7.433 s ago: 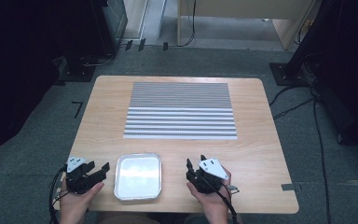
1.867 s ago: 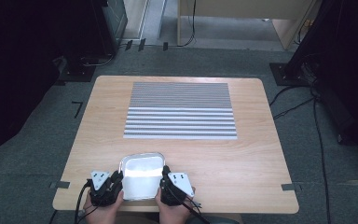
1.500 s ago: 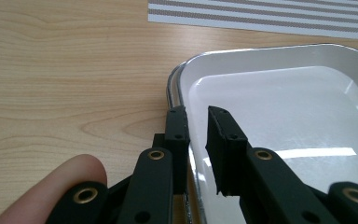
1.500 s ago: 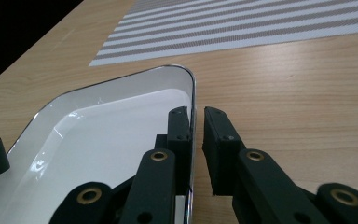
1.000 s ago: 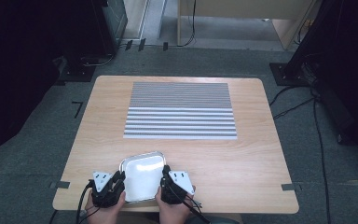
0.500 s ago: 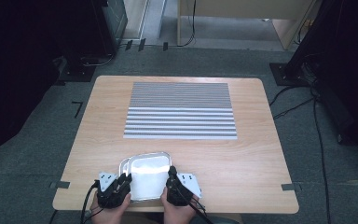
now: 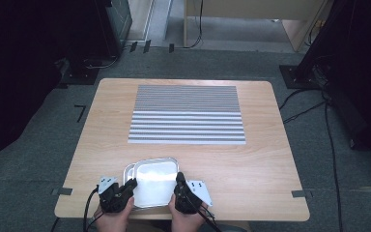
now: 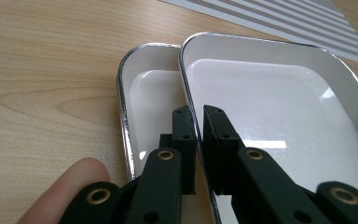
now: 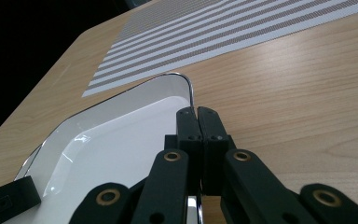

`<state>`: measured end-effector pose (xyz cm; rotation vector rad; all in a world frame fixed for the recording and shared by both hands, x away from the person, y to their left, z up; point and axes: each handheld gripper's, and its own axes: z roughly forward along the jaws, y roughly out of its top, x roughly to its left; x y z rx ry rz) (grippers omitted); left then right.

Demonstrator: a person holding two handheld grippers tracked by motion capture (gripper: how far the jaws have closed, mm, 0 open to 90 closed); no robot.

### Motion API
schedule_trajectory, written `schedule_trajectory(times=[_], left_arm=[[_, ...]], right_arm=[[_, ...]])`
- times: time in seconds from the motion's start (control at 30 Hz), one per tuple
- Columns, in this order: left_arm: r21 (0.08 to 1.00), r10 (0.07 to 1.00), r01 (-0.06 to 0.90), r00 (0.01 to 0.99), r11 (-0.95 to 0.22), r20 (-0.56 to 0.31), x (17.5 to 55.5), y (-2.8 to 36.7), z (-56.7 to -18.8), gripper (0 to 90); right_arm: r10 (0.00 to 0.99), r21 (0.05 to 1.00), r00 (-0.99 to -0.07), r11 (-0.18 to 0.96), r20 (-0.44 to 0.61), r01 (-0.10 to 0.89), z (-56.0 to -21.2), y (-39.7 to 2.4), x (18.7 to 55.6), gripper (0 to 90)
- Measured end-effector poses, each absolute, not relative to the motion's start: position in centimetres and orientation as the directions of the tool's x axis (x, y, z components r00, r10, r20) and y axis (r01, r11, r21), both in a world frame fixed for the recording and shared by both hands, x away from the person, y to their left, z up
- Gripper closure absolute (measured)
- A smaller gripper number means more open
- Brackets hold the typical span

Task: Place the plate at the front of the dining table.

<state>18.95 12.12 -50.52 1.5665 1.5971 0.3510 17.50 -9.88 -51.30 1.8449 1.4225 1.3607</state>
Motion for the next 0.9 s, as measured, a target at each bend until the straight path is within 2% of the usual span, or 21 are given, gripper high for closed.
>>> schedule_trajectory(times=[0.3,0.9], left_arm=[[0.711,0.912,0.666,0.112,0.226,-0.394,19.2,11.8,-50.2,87.7],[0.742,0.915,0.638,0.143,0.207,-0.378,21.0,10.4,-47.1,88.9]], right_arm=[[0.912,0.817,-0.042,-0.345,0.408,0.462,-51.0,-10.1,17.7,90.0],[0.901,0.826,-0.092,-0.343,0.424,0.447,-49.0,-12.1,19.3,90.0]])
